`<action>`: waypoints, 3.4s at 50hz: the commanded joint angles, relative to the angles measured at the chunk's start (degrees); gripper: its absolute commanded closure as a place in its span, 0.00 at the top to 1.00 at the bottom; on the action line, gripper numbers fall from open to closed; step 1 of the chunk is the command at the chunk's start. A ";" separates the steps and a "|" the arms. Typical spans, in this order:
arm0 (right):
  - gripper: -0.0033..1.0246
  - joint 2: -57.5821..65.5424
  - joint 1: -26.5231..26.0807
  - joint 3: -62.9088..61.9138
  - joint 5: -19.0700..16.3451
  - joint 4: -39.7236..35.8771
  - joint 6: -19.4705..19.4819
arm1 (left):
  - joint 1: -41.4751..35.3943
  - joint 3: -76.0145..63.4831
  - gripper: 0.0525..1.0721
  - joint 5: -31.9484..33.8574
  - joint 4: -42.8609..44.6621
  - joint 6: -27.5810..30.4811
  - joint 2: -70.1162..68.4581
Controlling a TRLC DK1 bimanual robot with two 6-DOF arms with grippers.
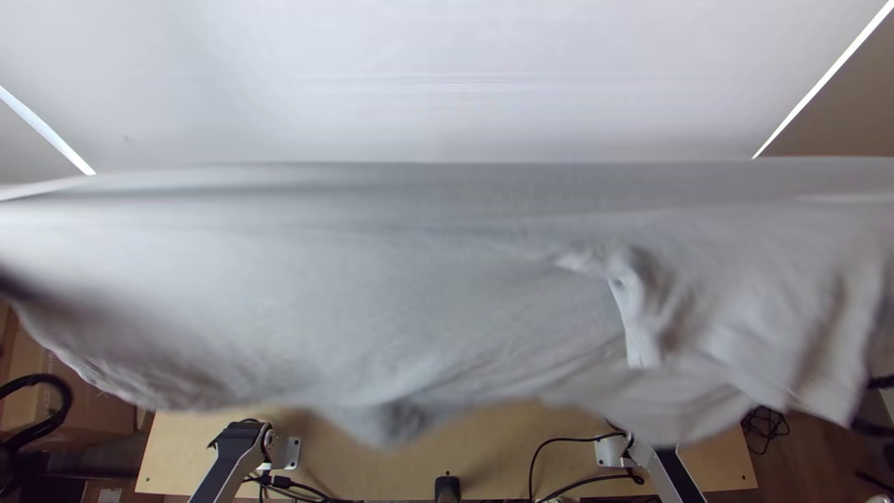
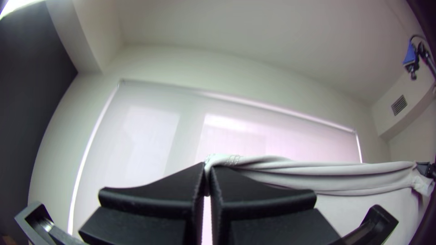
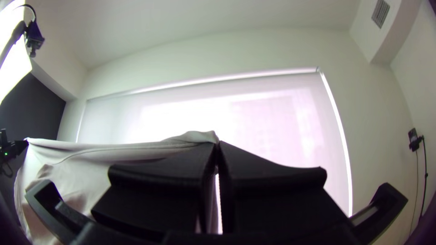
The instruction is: Fold the t-shirt
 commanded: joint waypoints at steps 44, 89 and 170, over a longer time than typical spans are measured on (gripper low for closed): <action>0.02 1.61 6.70 -76.32 3.18 17.45 2.86 | 0.00 -71.31 0.02 6.34 20.22 1.42 7.14; 0.02 58.39 8.72 -44.51 4.23 30.46 0.05 | 1.58 -40.90 0.02 6.34 33.93 0.36 62.08; 0.02 60.15 6.88 -31.41 5.73 13.32 0.75 | 1.67 -34.05 0.02 8.71 12.04 -1.84 56.01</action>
